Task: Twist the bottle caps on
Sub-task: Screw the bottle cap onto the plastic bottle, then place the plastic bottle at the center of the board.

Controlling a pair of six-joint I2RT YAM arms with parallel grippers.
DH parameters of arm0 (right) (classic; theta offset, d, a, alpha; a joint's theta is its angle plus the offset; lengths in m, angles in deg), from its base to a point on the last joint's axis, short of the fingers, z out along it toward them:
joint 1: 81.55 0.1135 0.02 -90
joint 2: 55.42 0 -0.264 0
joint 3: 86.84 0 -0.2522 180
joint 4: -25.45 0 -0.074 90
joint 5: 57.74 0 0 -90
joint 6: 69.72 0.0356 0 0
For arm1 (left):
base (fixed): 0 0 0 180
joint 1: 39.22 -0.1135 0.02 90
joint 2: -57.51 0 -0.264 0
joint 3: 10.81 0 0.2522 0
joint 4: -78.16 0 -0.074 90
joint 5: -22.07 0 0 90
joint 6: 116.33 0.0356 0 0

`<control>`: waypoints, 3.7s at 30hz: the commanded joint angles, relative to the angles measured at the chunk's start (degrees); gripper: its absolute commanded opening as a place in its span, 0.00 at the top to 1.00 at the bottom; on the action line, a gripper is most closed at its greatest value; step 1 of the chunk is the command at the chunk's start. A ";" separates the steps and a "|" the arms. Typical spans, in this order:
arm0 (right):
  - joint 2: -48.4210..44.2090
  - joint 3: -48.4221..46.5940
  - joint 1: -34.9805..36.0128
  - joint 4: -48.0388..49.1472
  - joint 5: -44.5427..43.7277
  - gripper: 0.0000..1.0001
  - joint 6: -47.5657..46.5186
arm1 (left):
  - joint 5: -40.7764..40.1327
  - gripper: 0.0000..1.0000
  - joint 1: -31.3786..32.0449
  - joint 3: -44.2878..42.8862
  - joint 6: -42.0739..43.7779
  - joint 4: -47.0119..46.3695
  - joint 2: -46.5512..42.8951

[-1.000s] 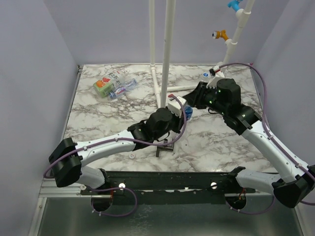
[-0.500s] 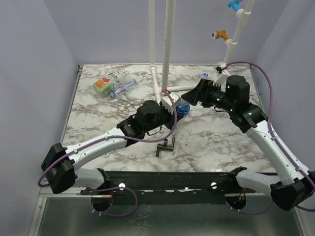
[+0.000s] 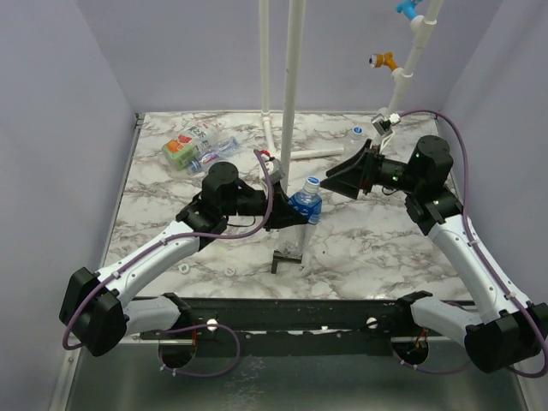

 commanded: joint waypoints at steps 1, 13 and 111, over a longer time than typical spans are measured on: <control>-0.39 2.96 -0.14 13.70 10.18 0.20 6.23 | 12.67 1.00 -1.70 1.71 -5.83 -7.71 -0.34; 0.88 6.92 0.04 29.06 13.79 0.26 17.06 | 15.95 1.00 -1.74 1.89 -10.88 -13.32 3.25; 3.73 -19.92 19.90 -45.63 -42.46 0.36 -7.11 | -36.29 1.00 14.70 3.03 25.22 -0.81 4.20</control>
